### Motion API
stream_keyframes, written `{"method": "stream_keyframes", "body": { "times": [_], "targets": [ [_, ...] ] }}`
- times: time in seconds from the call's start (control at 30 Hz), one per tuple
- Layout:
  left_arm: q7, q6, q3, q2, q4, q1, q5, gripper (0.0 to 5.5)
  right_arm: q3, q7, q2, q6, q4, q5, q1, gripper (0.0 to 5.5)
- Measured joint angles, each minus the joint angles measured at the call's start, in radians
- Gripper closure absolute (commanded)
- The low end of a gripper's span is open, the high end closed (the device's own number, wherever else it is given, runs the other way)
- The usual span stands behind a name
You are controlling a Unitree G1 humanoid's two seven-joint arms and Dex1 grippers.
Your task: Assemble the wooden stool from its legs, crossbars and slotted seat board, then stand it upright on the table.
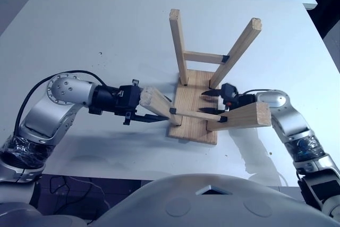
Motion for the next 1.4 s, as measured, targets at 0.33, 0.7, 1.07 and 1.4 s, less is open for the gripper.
{"method": "stream_keyframes", "body": {
  "times": [0.33, 0.7, 1.07, 1.4],
  "targets": [
    [0.241, 0.184, -0.04, -0.07, -0.062, -0.051, 0.041, 3.46, -0.33, -0.463, 0.025, 0.291, -0.459, 0.165, -0.423, 2.51],
    [0.353, 0.302, -0.064, -0.117, -0.071, -0.11, 0.08, 3.46, -0.129, -0.917, 0.255, 0.639, -0.86, 0.2, -0.408, 2.51],
    [0.309, 0.326, -0.099, -0.115, -0.025, -0.18, 0.107, 3.46, 0.248, -0.889, 0.202, 0.253, -0.535, -0.068, 0.165, 2.51],
    [0.319, 0.319, -0.102, -0.12, -0.016, -0.179, 0.107, 3.46, -0.044, -0.895, 0.338, 0.275, -0.728, 0.354, -0.045, 2.51]
  ]
}}
